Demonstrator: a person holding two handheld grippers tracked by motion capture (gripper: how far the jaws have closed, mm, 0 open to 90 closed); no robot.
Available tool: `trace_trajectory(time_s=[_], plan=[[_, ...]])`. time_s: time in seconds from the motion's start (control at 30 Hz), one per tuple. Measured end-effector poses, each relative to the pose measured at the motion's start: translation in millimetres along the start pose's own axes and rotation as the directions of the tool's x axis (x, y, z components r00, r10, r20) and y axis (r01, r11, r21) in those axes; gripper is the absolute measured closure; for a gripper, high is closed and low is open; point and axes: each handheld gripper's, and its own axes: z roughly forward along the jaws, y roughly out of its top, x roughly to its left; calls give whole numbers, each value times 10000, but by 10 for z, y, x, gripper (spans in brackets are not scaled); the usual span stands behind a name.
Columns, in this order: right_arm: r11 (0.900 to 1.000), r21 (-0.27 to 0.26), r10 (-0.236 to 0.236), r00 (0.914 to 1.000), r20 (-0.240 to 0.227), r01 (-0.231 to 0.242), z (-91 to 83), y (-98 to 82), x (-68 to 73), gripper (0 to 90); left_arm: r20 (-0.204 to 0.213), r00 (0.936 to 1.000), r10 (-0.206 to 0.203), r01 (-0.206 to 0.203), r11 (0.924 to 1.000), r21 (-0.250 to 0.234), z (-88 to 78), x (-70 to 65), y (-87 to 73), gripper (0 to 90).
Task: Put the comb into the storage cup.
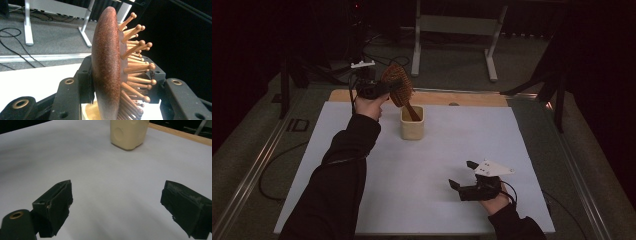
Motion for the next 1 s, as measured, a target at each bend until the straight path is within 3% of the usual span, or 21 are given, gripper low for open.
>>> trace_trajectory(time_s=[1.0], plan=[[9999, 74, 71, 10000, -36, -71, 6, -12, 1, 96, 8, 9993, -364, 363, 9983, 465, 227, 173, -220, 535]])
